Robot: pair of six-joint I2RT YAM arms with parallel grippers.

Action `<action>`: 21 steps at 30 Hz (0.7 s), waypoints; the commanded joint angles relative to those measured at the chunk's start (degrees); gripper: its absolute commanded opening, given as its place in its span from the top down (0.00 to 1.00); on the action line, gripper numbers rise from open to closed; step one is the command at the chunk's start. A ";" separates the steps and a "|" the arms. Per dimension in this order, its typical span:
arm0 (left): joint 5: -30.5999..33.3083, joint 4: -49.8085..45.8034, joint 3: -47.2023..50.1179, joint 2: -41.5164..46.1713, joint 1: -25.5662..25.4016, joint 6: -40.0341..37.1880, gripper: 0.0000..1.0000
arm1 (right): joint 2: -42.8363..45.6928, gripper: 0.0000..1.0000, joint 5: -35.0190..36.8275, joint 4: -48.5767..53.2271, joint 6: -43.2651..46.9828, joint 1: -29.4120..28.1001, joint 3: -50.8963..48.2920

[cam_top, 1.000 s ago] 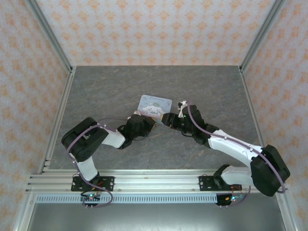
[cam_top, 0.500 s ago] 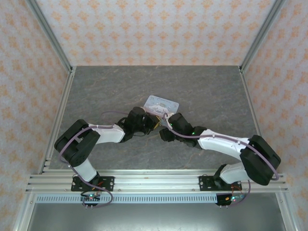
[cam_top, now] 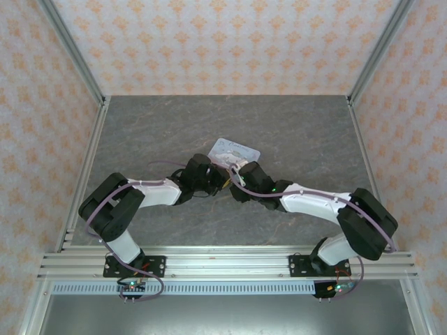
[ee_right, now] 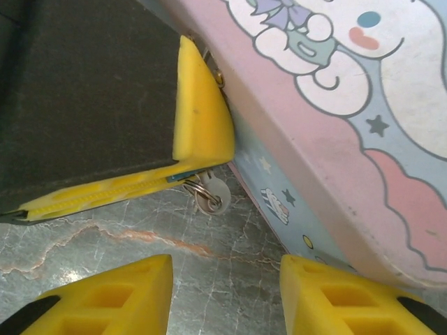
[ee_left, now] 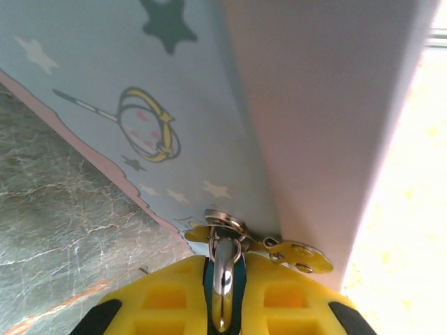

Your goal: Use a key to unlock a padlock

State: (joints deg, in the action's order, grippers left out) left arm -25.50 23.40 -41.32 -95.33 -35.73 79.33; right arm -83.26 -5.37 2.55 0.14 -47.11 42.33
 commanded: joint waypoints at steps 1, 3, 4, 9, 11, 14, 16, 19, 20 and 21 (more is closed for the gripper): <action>-1.86 0.68 -1.41 1.55 -0.14 -1.24 1.00 | -1.39 0.56 0.14 -2.42 1.33 -0.35 1.93; -1.93 0.86 -1.44 1.60 -0.13 -1.11 1.00 | -2.27 0.57 0.26 -2.44 1.86 -0.35 2.55; -1.98 0.86 -1.45 1.55 -0.16 -1.11 1.00 | -2.55 0.57 0.34 -2.45 2.03 -0.35 2.85; -2.41 1.16 -1.33 1.56 -0.15 -0.93 1.00 | -4.36 0.58 1.14 -3.14 3.01 -0.35 4.46; -2.48 1.30 -1.22 1.55 -0.13 -0.91 1.00 | -4.98 0.59 1.35 -3.87 3.12 -0.35 5.00; -2.57 1.37 -0.91 1.72 -0.14 -0.84 1.00 | -5.89 0.60 2.07 -4.84 3.37 -0.35 5.52; -2.66 1.39 -0.79 1.78 -0.13 -0.83 1.00 | -6.29 0.64 2.63 -5.56 3.31 -0.35 5.59; -2.63 1.57 -0.36 1.64 -0.13 -0.62 1.00 | -5.93 0.69 2.38 -6.87 2.62 -0.35 5.46; -2.56 1.56 -0.20 1.56 -0.16 -0.59 1.00 | -5.50 0.69 2.04 -7.24 2.35 -0.34 5.25; -2.46 1.87 0.03 1.56 -0.17 -0.37 1.00 | -4.99 0.69 1.90 -7.59 1.93 -0.35 4.92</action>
State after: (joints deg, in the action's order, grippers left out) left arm -24.93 24.03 -41.32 -95.33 -35.11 79.37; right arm -88.86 -4.43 -0.12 2.20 -47.27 45.78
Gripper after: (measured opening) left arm 0.116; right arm 0.312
